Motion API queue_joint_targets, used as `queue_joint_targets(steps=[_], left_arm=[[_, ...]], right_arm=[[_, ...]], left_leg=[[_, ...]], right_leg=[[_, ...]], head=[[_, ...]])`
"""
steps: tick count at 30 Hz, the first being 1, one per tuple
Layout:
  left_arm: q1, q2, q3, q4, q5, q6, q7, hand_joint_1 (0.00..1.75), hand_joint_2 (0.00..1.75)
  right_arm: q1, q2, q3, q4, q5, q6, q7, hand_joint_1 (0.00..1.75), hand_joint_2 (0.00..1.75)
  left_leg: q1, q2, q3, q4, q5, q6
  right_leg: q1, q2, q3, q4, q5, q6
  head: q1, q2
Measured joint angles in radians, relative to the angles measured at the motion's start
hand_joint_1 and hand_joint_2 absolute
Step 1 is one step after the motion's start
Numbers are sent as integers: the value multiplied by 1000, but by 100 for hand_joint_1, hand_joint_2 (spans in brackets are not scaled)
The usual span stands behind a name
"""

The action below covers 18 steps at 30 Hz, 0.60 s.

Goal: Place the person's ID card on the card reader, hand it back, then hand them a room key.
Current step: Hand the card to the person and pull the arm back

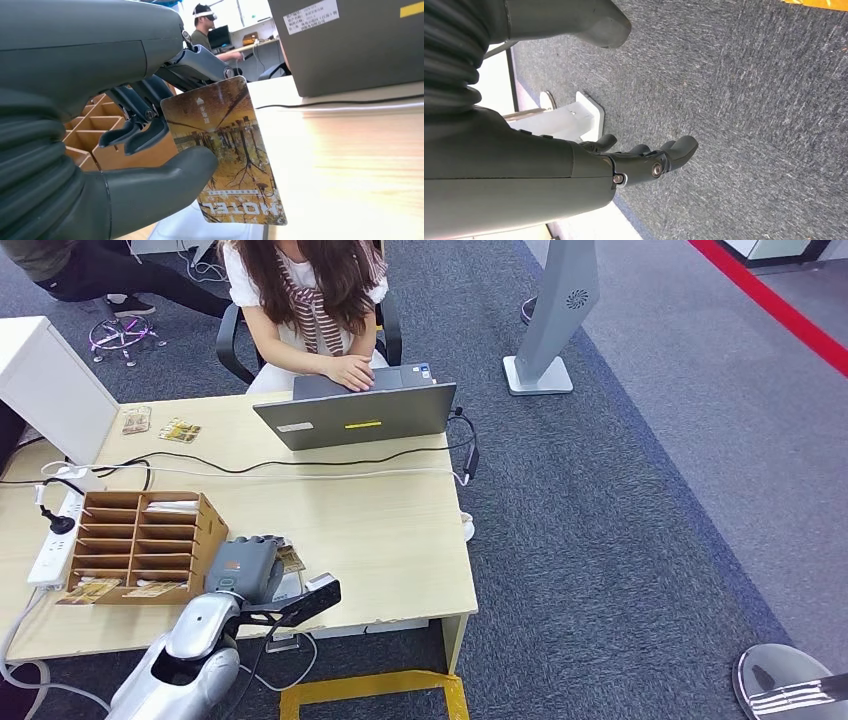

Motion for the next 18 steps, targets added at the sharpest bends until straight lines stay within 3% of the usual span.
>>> queue_joint_targets(steps=[18], left_arm=[[-6,-18,37,76,-27,15,63,175,175]], right_arm=[[0,0,-3,0,8,5,1,0,175]], left_leg=[[0,0,1,0,0,0]], right_leg=[[0,0,1,0,0,0]], head=[[0,0]])
